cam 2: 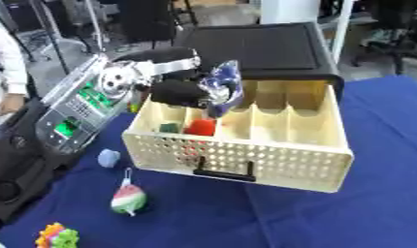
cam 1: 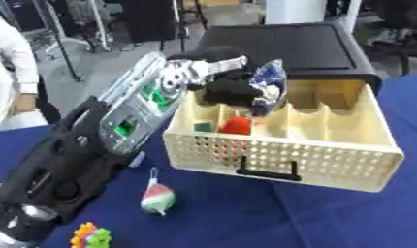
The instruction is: Pick up objects from table and place into drawer.
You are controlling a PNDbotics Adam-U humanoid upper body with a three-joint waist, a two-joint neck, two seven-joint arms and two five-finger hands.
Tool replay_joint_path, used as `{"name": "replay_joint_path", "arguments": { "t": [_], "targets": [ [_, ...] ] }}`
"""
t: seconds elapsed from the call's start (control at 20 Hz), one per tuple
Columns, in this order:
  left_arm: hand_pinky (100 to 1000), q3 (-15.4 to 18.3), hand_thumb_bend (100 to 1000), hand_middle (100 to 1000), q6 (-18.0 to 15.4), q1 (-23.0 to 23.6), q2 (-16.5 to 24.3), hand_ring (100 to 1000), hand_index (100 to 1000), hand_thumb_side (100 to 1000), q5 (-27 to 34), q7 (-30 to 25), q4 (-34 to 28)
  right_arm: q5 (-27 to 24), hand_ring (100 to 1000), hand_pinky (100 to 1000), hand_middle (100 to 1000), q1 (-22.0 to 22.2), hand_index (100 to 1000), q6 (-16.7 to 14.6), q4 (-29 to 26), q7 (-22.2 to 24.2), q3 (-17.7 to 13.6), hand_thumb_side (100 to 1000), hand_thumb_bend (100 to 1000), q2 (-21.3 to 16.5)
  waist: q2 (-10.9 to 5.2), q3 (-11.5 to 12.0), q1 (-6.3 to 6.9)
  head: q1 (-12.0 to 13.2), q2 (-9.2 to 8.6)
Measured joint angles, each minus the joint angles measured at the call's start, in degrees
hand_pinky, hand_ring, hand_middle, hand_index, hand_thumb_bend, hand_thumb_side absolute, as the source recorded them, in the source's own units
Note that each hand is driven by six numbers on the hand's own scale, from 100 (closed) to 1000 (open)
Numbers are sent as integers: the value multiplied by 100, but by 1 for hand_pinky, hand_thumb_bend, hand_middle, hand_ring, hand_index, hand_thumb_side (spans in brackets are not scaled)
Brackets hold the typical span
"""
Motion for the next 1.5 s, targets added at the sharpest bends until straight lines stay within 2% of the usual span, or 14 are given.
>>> {"name": "replay_joint_path", "arguments": {
  "t": [0.1, 0.35, 0.9, 1.15, 1.2, 1.25, 1.5],
  "targets": [
    [368, 1, 247, 569, -30, -7, 0, 585, 752, 969, 44, -105, -46, 0, 522, 323, 465, 1, 705, 11, 0, 1, 0, 745, 124, 1, -5, 7, 7, -19, 3],
    [394, 2, 288, 632, -97, -17, 4, 633, 798, 914, 7, -363, -151, 0, 521, 323, 464, 2, 704, 35, 0, -3, 0, 741, 126, 3, -23, 11, 13, -52, 45],
    [390, 17, 237, 626, -96, -17, 6, 630, 793, 850, -302, -585, -284, -1, 523, 325, 464, 2, 704, 47, 0, -5, 0, 749, 131, 51, -23, 11, 12, -60, 48],
    [373, 211, 148, 594, -69, -18, 6, 610, 783, 788, -379, -441, -502, -1, 523, 323, 462, 19, 704, 63, 0, -21, -1, 751, 132, 52, -23, 32, -19, -31, 61],
    [372, 299, 100, 598, -72, -20, 8, 607, 783, 1000, -390, -379, -602, -1, 523, 323, 462, 36, 704, 68, 0, -27, -1, 759, 148, 52, -23, 46, -34, -19, 81],
    [372, 404, 135, 585, -78, -25, 13, 606, 785, 773, -420, -310, -708, -1, 523, 323, 463, 53, 704, 71, 0, -29, -2, 752, 132, 53, -24, 56, -50, -12, 99],
    [388, 1048, 201, 598, -170, -59, 260, 620, 797, 670, -702, 79, -1372, 0, 526, 329, 467, 149, 706, 95, 0, -69, -24, 751, 133, 52, -68, 180, -122, -16, 201]
  ]
}}
